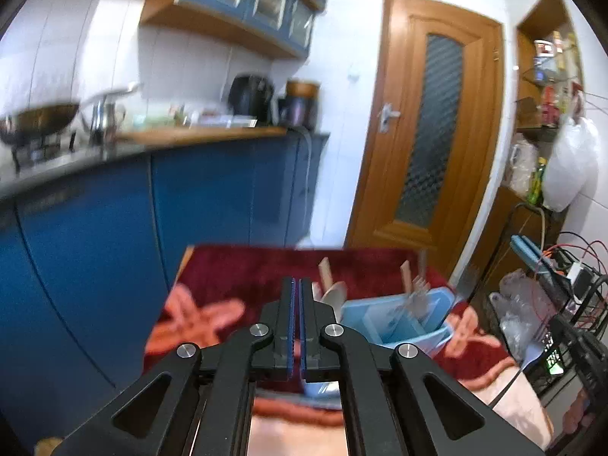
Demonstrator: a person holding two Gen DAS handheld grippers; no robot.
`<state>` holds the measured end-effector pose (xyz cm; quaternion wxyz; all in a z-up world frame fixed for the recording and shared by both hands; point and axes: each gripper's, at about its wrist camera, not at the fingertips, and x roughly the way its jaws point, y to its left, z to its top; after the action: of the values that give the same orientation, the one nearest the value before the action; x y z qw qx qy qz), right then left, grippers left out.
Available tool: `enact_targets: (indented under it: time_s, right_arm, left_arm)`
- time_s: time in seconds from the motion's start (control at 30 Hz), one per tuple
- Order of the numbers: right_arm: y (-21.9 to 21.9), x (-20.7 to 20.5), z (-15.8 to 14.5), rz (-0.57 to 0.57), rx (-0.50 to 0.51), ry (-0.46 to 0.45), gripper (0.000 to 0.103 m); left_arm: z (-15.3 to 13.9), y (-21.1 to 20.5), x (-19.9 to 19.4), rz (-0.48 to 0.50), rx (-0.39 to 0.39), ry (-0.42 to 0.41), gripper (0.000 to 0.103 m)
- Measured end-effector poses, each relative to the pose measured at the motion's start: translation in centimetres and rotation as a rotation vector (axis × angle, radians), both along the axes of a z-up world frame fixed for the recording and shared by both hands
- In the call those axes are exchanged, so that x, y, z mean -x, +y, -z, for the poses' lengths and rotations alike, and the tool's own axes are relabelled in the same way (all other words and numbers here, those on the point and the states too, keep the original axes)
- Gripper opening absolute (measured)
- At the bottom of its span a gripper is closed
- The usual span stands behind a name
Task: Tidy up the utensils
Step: 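Lift the metal fork with the left tool and carry it toward the caddy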
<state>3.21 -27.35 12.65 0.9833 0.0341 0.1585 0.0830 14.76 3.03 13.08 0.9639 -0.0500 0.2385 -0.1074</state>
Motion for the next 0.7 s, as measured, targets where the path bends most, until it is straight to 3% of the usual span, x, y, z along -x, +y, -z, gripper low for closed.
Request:
enact_targets:
  time_s: [0.07, 0.3, 0.4, 0.7]
  right_arm:
    - [0.1, 0.0, 0.0, -0.001, 0.000, 0.007, 0.004]
    - [0.4, -0.3, 0.2, 0.002, 0.002, 0.027, 0.004]
    - [0.6, -0.5, 0.3, 0.002, 0.001, 0.032, 0.004]
    - [1.2, -1.1, 0.9, 0.010, -0.009, 0.055, 0.004]
  left_arm:
    - [1.5, 0.8, -0.7, -0.006, 0.013, 0.060, 0.009]
    - [7.1, 4.2, -3.4, -0.047, 0.038, 0.255, 0.012]
    - [9.3, 5.2, -4.7, -0.084, 0.026, 0.318, 0.028]
    - [13.9, 7.2, -7.3, -0.089, 0.111, 0.449, 0.028]
